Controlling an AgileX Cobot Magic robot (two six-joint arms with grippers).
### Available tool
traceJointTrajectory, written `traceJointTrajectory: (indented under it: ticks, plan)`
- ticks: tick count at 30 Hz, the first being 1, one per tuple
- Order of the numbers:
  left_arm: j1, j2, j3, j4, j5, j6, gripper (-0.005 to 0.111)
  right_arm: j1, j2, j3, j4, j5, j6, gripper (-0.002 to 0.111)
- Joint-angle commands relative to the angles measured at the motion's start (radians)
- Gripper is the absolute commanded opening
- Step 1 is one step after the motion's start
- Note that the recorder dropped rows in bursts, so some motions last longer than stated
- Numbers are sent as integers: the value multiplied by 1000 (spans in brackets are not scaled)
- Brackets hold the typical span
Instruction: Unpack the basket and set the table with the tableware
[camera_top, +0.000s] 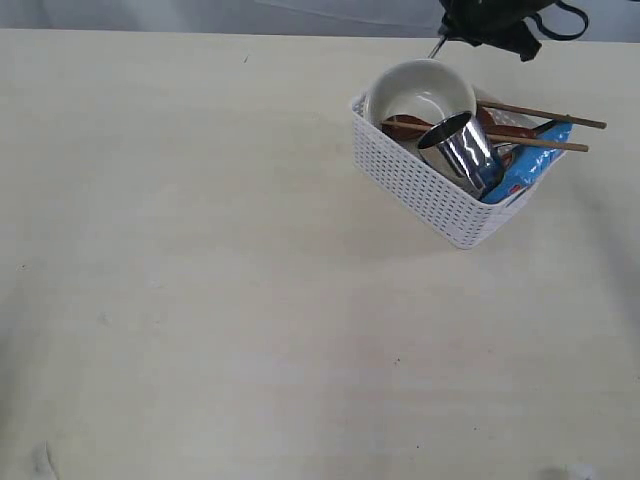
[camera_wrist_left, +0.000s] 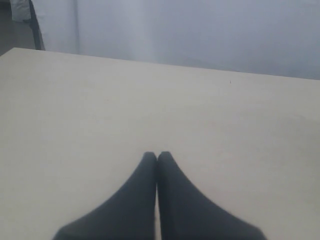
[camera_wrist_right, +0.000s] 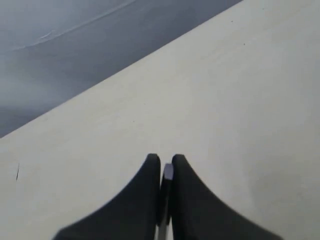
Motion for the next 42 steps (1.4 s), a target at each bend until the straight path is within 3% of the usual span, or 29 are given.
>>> traceJointTrajectory:
  ticks: [1, 21, 30, 42]
  plan:
    - [2, -3, 4, 3, -9, -1, 0, -6, -5, -3, -26, -36, -18, 0]
    - [2, -3, 4, 3, -9, -1, 0, -10, -30, -3, -60, -146, -60, 0]
    - [2, -3, 4, 3, -9, -1, 0, -78, -120, -3, -114, -122, -60, 0]
    - [2, -3, 4, 3, -9, -1, 0, -126, -242, -3, -163, -221, -83, 0]
